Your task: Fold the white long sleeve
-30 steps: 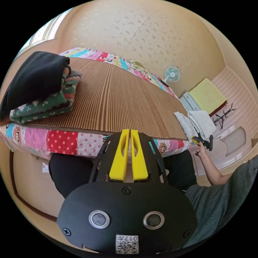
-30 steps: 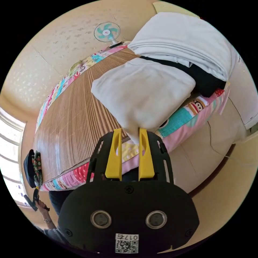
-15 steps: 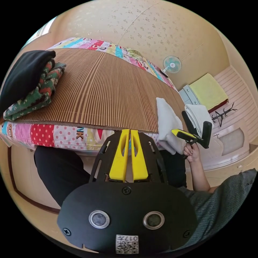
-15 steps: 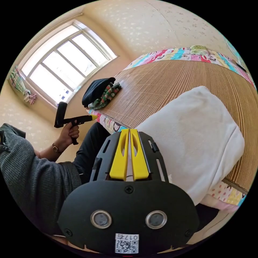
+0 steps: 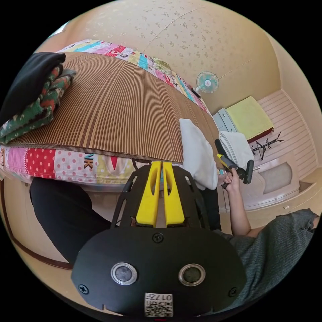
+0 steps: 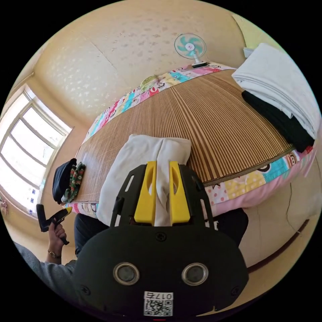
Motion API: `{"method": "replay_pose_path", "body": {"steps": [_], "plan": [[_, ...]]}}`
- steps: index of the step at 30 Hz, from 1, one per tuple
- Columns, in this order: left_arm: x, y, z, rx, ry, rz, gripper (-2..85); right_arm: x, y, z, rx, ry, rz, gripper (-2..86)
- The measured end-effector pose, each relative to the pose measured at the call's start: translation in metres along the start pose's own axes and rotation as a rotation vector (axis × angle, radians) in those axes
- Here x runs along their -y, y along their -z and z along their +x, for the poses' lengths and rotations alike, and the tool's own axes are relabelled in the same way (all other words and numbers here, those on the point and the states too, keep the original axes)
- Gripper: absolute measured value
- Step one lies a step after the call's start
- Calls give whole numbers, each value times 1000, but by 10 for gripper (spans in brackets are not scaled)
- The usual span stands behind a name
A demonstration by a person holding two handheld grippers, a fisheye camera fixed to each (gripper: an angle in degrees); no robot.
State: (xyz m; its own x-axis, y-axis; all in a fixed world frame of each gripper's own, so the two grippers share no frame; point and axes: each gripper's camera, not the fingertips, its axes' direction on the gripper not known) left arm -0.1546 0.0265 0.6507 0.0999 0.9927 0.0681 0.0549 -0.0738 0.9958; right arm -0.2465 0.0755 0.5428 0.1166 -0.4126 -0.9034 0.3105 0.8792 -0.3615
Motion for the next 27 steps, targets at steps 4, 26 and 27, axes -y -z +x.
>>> {"method": "replay_pose_path", "body": {"steps": [4,26,27], "plan": [[12,-8,6,-35,-59,-6,-6,-13,-15,12,-43,-2,-14,74],[101,-44,-8,-395,-12,-76,227,-79,-20,-116,801,624,-344,33],[106,-46,-15,-414,9,-85,227,-81,-21,-116,814,623,-353,33]]}}
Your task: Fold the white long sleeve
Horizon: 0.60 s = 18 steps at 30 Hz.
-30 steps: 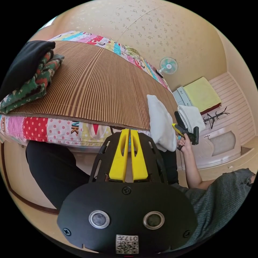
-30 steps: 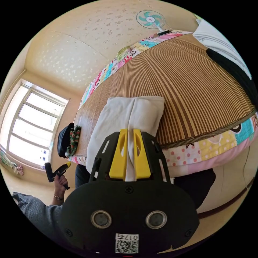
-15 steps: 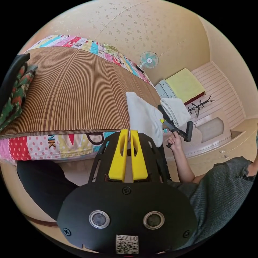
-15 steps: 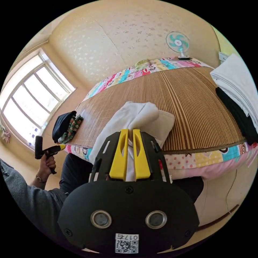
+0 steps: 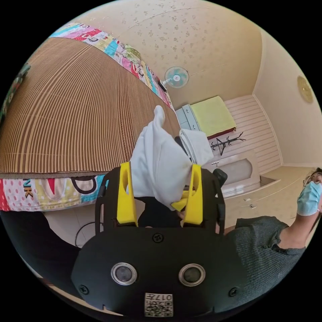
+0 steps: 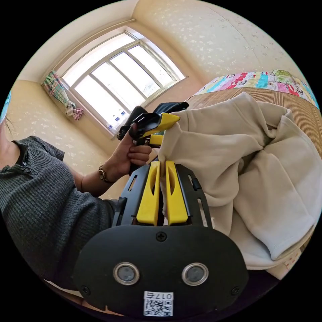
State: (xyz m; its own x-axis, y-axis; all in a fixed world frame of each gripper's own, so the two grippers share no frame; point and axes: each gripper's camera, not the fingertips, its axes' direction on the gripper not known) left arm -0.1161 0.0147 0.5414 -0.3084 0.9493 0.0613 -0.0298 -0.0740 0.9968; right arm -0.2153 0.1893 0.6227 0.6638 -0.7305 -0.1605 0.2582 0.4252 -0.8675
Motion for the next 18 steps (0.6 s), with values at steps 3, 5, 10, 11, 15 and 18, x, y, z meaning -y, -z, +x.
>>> {"method": "replay_pose_path", "body": {"steps": [3,5,10,11,15,18], "plan": [[6,8,-17,-54,33,15,182,-6,-5,-2,28,24,-76,32],[9,13,-23,-79,39,19,98,-13,-7,-6,-7,49,-124,32],[16,17,-18,-204,-98,-88,44,-23,18,4,51,45,-111,27],[15,19,-17,-236,-117,-90,43,-25,27,10,110,40,-85,24],[10,54,-3,-485,-287,-14,37,-32,62,28,382,54,60,16],[3,89,18,-600,-443,49,30,-40,98,36,531,98,227,11]]}}
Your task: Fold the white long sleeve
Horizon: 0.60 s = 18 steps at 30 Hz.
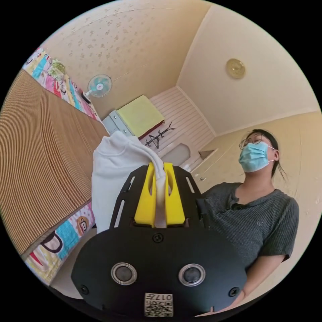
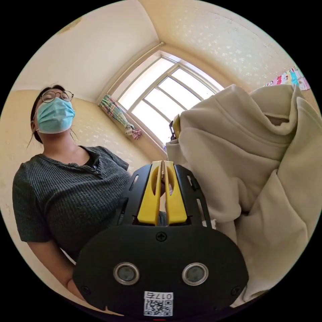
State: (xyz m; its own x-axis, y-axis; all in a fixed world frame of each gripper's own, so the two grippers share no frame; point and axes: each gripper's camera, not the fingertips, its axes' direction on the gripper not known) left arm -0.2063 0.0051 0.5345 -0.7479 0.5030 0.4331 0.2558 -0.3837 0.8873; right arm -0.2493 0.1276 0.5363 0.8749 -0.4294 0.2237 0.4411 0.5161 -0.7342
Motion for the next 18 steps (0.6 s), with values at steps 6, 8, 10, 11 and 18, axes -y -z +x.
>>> {"method": "replay_pose_path", "body": {"steps": [6,8,10,11,18], "plan": [[27,5,94,-318,-394,1,18,9,42,-32,-66,91,83,17],[33,8,118,-470,-498,2,15,13,50,-45,-149,111,63,31],[42,19,140,-718,-593,63,13,14,53,-51,-236,119,45,54],[43,22,144,-759,-610,88,12,15,53,-50,-310,98,29,77],[51,15,166,-1124,-613,236,13,22,36,-37,-468,58,-15,162]]}}
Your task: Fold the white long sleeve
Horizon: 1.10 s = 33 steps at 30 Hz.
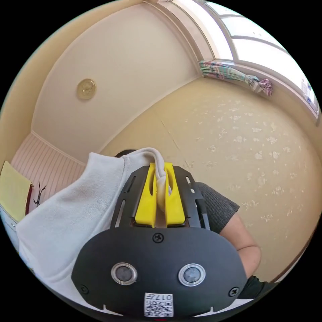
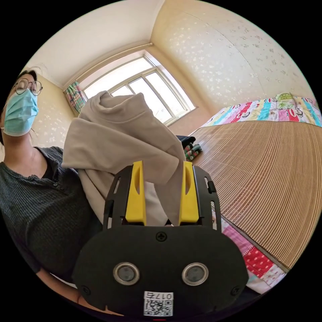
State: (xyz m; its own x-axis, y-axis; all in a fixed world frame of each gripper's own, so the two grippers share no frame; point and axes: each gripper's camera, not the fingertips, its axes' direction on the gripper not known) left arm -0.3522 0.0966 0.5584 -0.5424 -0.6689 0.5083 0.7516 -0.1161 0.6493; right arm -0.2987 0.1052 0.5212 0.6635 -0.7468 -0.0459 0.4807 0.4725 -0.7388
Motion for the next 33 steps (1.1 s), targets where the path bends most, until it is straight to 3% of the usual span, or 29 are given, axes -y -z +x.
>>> {"method": "replay_pose_path", "body": {"steps": [4,10,12,14,16,20,26,28,30,33], "plan": [[-16,-9,-15,-71,64,92,14,12,-1,19,111,-41,39,188],[-32,-27,-31,-151,129,157,13,5,-62,68,430,-117,-187,205],[-37,-34,-38,-172,155,163,13,-4,-79,72,640,-99,-191,185],[-37,-40,-40,-165,177,151,12,-11,-89,70,809,-56,-219,94],[-24,-45,-28,-107,167,105,12,-10,-68,62,699,-29,-171,72],[13,-48,11,84,148,-28,17,17,39,23,242,-4,39,42],[74,-45,79,795,196,-219,17,51,149,-141,-469,238,368,33],[86,-55,91,1110,211,-320,16,53,161,-179,-540,252,474,32],[89,-73,90,1305,211,-411,16,54,166,-210,-531,215,564,32],[80,-141,81,1562,25,-621,16,44,162,-263,-544,208,681,31]]}}
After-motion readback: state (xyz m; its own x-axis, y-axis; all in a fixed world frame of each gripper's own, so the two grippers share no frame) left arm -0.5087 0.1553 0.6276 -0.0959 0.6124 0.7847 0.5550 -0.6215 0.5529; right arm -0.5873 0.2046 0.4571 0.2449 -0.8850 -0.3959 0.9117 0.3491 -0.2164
